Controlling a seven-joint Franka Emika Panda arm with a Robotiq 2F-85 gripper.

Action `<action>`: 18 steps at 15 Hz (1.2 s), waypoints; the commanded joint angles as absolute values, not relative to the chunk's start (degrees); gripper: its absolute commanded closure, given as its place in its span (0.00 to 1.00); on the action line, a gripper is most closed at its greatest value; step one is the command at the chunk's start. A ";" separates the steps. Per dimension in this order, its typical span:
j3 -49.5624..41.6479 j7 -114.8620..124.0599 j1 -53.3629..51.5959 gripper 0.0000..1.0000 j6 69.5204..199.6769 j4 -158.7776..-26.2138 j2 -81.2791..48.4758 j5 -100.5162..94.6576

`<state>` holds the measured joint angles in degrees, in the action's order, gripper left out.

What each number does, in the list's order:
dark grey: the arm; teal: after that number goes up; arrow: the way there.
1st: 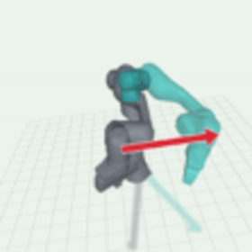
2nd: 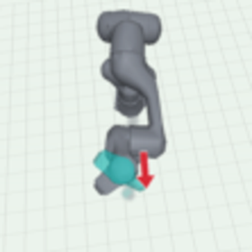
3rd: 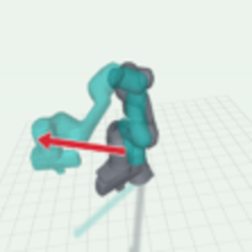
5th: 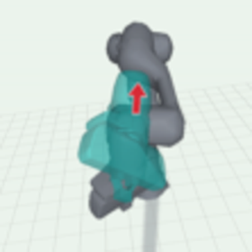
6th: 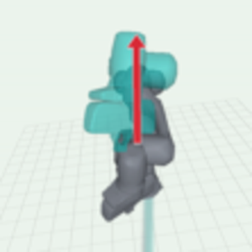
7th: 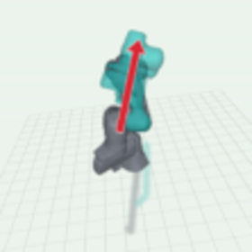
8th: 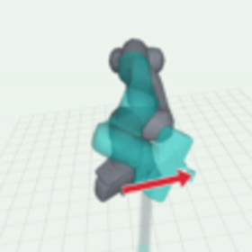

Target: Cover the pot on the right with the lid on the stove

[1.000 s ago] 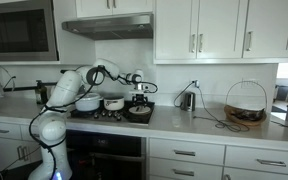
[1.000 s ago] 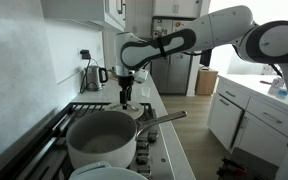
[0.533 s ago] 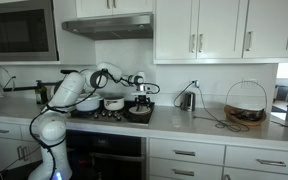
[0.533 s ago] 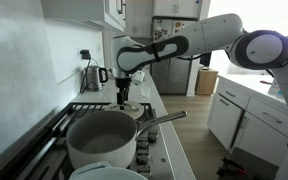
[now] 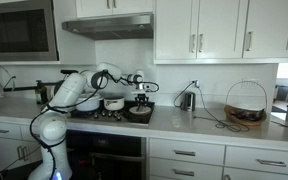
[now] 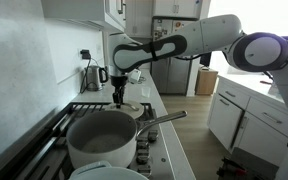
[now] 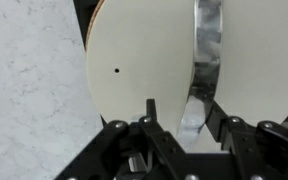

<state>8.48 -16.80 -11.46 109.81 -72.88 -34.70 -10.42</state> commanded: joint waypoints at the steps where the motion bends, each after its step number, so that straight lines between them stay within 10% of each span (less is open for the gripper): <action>1: 8.12 -16.94 -11.84 0.78 107.06 -71.38 -34.31 -10.37; 4: 8.33 -16.90 -11.12 0.98 105.32 -72.07 -33.36 -9.02; 18: 7.66 -14.90 -12.70 0.94 91.36 -66.17 -32.20 -11.13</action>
<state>8.31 -16.33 -11.17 95.60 -68.85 -33.61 -9.97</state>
